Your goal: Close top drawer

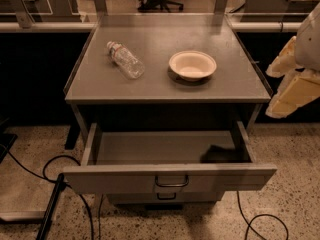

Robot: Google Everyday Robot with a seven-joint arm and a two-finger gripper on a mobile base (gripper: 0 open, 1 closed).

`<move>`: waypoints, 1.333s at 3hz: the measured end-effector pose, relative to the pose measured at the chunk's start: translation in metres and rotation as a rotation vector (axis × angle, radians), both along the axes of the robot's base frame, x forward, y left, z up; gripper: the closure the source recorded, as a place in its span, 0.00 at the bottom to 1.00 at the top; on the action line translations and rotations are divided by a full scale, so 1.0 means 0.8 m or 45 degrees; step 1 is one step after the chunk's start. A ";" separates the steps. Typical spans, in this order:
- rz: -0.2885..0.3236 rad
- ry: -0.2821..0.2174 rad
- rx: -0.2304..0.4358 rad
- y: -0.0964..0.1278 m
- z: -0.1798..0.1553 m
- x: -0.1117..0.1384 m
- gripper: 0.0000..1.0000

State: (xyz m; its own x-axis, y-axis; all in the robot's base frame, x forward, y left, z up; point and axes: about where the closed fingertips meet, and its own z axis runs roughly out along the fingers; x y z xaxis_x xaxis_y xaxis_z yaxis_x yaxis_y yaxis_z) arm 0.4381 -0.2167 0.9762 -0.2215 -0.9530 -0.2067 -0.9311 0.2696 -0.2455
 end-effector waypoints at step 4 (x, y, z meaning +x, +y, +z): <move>-0.054 0.022 0.011 -0.007 -0.012 -0.010 1.00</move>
Offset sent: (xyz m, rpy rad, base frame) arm 0.0000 0.0000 0.0000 0.0000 0.0000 0.0000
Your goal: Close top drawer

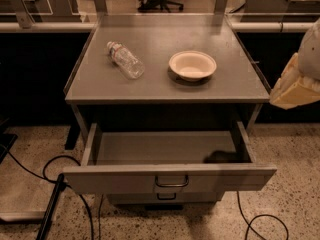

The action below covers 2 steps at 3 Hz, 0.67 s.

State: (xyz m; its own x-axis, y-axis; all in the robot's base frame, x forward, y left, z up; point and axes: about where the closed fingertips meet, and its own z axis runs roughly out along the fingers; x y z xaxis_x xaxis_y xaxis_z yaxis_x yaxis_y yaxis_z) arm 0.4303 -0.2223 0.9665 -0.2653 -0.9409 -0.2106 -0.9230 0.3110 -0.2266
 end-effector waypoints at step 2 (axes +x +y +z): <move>-0.159 0.275 -0.025 -0.021 -0.134 -0.073 1.00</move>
Offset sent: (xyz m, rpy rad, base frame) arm -0.0889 -0.0221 -0.1722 -0.0106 0.3751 -0.1815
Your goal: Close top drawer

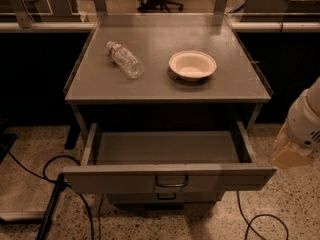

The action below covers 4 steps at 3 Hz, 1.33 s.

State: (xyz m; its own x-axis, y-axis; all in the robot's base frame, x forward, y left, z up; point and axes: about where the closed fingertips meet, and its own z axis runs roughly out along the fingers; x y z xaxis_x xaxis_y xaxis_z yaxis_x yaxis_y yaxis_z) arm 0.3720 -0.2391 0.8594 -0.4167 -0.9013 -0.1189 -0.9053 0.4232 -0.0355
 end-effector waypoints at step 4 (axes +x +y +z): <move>-0.158 0.126 0.054 0.023 -0.145 -0.003 1.00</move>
Offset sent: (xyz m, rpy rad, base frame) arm -0.0189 0.0102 -0.1029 0.0559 0.1377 -0.1164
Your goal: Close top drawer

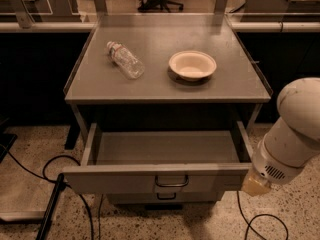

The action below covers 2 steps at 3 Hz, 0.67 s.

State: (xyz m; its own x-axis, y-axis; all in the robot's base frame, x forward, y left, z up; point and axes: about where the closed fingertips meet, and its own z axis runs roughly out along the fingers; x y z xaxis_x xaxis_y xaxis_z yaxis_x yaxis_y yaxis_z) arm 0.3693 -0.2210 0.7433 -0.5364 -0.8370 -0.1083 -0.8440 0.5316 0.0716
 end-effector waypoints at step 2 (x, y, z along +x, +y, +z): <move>-0.032 -0.017 -0.009 0.017 -0.054 0.029 1.00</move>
Offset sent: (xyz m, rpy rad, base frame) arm 0.0396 0.0233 -0.0671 0.0000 -0.0273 -0.0375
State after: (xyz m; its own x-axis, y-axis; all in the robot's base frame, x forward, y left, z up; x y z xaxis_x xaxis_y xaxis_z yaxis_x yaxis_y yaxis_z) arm 0.3926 -0.2070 0.7000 -0.5556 -0.8242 -0.1099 -0.8313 0.5529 0.0568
